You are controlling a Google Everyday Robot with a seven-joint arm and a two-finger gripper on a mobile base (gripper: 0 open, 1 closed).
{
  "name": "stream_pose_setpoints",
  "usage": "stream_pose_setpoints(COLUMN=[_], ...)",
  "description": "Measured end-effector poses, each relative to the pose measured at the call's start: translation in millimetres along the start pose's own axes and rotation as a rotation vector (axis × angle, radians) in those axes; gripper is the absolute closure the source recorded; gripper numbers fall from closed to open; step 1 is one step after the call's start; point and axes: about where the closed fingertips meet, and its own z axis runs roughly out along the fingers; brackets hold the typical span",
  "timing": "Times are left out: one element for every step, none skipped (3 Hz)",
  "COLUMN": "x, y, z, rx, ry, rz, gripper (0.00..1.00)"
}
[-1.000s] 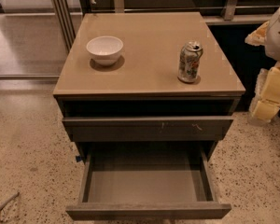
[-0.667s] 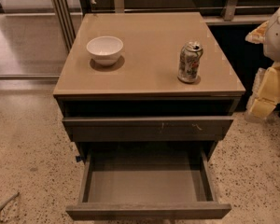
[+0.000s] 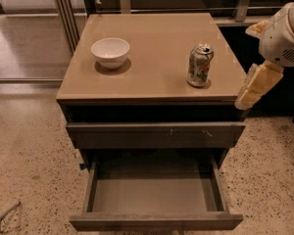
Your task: Place 7up can into middle drawer
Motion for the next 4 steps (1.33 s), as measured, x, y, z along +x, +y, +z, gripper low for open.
stream_pose_setpoints(x=[-11.3,-22.0,-26.0,-18.8], y=[-34.6,-61.3,-67.1,-65.5], z=[32.1,64.5,82.6,84.5], rx=[0.033,0.032,0.007,0.021], ry=[-0.138,-0.312,-0.38,-0.361], rz=[0.031,0.091,0.127,0.123], gripper=[0.0,0.0,0.0,0.0])
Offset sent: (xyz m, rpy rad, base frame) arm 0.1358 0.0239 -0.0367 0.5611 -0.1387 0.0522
